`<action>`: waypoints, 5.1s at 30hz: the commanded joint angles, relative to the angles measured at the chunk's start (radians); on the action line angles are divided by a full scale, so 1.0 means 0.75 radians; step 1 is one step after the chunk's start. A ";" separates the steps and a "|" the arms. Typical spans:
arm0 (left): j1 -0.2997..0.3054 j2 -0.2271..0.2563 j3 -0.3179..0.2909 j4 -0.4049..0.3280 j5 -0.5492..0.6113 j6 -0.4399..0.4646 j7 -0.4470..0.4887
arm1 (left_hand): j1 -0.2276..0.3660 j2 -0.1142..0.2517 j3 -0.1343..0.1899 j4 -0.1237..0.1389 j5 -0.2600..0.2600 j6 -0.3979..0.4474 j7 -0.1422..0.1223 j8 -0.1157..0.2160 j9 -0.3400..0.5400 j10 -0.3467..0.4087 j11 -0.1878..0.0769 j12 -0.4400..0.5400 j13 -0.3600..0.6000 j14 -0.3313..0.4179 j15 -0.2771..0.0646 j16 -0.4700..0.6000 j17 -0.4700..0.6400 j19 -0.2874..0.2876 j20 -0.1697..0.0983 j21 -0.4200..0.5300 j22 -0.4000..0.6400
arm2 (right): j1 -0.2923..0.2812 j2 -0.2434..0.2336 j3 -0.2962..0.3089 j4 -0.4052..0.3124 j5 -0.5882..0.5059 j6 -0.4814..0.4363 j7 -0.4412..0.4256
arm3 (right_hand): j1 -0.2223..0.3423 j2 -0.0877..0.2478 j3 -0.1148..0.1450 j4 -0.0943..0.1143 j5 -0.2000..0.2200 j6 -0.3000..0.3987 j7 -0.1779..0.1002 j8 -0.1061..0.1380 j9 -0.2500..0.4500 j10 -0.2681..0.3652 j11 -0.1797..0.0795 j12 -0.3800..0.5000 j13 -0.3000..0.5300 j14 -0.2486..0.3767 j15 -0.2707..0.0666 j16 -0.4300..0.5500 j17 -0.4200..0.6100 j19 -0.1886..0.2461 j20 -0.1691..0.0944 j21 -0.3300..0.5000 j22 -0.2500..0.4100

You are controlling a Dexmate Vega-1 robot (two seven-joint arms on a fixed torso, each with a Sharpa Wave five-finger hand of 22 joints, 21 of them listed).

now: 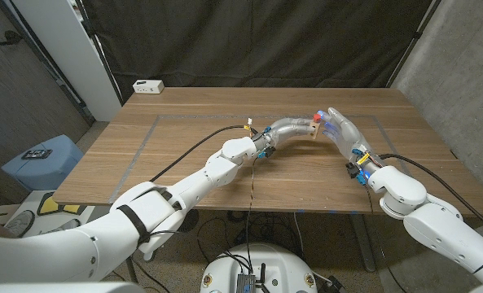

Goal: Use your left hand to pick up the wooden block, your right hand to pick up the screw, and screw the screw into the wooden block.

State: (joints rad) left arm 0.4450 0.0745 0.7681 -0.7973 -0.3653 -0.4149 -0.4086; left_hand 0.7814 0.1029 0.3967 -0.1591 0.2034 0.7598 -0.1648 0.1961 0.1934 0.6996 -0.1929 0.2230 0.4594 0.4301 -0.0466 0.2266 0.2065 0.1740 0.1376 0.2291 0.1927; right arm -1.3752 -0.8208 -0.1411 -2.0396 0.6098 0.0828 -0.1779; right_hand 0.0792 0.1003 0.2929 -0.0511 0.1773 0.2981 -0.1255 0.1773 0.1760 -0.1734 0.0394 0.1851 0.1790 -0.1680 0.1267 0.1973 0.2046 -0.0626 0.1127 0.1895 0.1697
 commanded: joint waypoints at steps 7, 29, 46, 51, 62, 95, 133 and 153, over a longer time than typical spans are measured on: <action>0.003 0.007 -0.003 -0.007 -0.007 0.002 0.000 | -0.002 0.010 0.006 0.006 0.008 0.036 0.018 0.010 0.006 0.006 0.008 0.008 0.000 0.010 -0.033 0.008 0.002 0.004 0.003 0.007 0.007 | -0.020 0.009 0.009 -0.014 -0.007 -0.001 -0.018 | 0.000 0.008 0.013 0.002 0.000 0.011 -0.011 0.008 0.001 -0.113 -0.008 0.010 0.003 -0.180 -0.007 0.009 0.001 0.011 0.003 0.007 0.004; -0.036 -0.027 -0.008 0.089 -0.011 -0.035 -0.032 | -0.003 0.011 0.005 0.007 0.008 0.036 0.020 0.010 0.006 0.007 0.011 0.008 0.000 0.010 -0.033 0.008 0.003 0.007 0.003 0.008 0.007 | -0.062 0.004 0.032 -0.060 0.008 -0.037 -0.039 | 0.003 0.009 0.018 0.000 0.000 0.021 -0.011 0.011 0.001 -0.104 -0.010 0.012 0.003 -0.174 -0.008 0.011 0.000 0.021 0.005 0.010 0.003; -0.027 -0.022 -0.013 0.077 -0.012 -0.027 -0.027 | -0.004 0.012 0.005 0.008 0.008 0.035 0.021 0.010 0.006 0.006 0.013 0.008 0.000 0.011 -0.032 0.009 0.004 0.007 0.005 0.008 0.007 | -0.064 -0.011 0.027 -0.093 -0.001 -0.055 -0.028 | 0.006 0.012 0.022 -0.002 0.000 0.031 -0.012 0.013 0.002 -0.101 -0.012 0.012 0.003 -0.170 -0.010 0.011 -0.002 0.028 0.003 0.011 0.003; -0.022 -0.018 -0.013 0.067 -0.011 -0.021 -0.018 | -0.002 0.014 0.007 0.007 0.008 0.035 0.021 0.010 0.006 0.005 0.014 0.008 0.000 0.011 -0.030 0.009 0.003 0.007 0.004 0.008 0.007 | -0.065 -0.011 0.027 -0.099 -0.005 -0.056 -0.029 | 0.006 0.014 0.023 -0.002 0.000 0.033 -0.012 0.013 0.002 -0.100 -0.011 0.012 0.003 -0.169 -0.011 0.012 -0.002 0.029 0.003 0.011 0.003; -0.023 -0.020 -0.012 0.070 -0.010 -0.019 -0.017 | -0.006 0.014 0.007 0.009 0.008 0.036 0.024 0.010 0.007 0.006 0.016 0.009 0.000 0.011 -0.031 0.008 0.003 0.008 0.004 0.009 0.007 | -0.080 -0.021 0.035 -0.118 -0.004 -0.061 -0.023 | 0.008 0.016 0.026 -0.003 0.000 0.038 -0.019 0.014 0.002 -0.099 -0.013 0.012 0.003 -0.169 -0.011 0.011 -0.003 0.035 0.003 0.012 0.003; 0.011 0.020 -0.005 -0.032 -0.002 0.010 0.004 | -0.010 0.014 0.009 0.009 0.007 0.036 0.024 0.010 0.007 0.005 0.016 0.009 0.000 0.013 -0.031 0.008 0.004 0.010 0.005 0.010 0.007 | -0.139 -0.004 0.097 -0.120 -0.022 -0.048 -0.045 | 0.009 0.016 0.029 -0.004 -0.001 0.025 -0.016 0.005 0.002 -0.088 -0.012 0.013 0.003 -0.165 -0.011 0.013 -0.003 0.043 0.004 0.011 0.003; 0.028 0.040 0.004 -0.090 0.007 0.038 0.044 | -0.011 0.013 0.010 0.008 0.007 0.037 0.023 0.010 0.007 0.005 0.017 0.009 0.001 0.012 -0.029 0.008 0.003 0.009 0.004 0.009 0.007 | 0.057 -0.007 0.015 0.062 0.012 -0.010 0.112 | -0.011 0.002 0.020 0.003 -0.003 -0.057 -0.023 -0.011 0.002 -0.133 -0.009 -0.002 0.004 -0.195 -0.001 0.004 0.002 0.023 0.013 0.000 0.003; -0.005 0.005 -0.001 0.003 -0.001 0.003 0.017 | -0.012 0.013 0.009 0.007 0.007 0.037 0.024 0.010 0.007 0.007 0.016 0.010 0.001 0.012 -0.029 0.008 0.003 0.009 0.004 0.009 0.007 | 0.137 -0.010 -0.053 0.102 0.022 -0.005 0.129 | -0.026 -0.001 0.015 0.012 -0.002 -0.061 -0.022 -0.005 0.001 -0.142 -0.007 -0.002 0.004 -0.202 -0.004 0.005 0.005 0.012 0.014 -0.002 0.003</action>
State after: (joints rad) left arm 0.4514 0.0893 0.7706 -0.8249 -0.3631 -0.3998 -0.3868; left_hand 0.7713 0.1056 0.4021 -0.1567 0.2036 0.7577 -0.1626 0.1966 0.1928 0.7016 -0.1841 0.2229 0.4594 0.4320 -0.0447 0.2266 0.2065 0.1773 0.1409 0.2291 0.1927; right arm -1.3036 -0.8261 -0.1554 -1.9788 0.6215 0.0784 -0.0894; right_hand 0.0695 0.0984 0.3042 -0.0475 0.1773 0.2567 -0.1413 0.1733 0.1765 -0.1698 0.0358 0.1847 0.1790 -0.1736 0.1212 0.1972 0.2073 -0.0467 0.1181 0.1895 0.1697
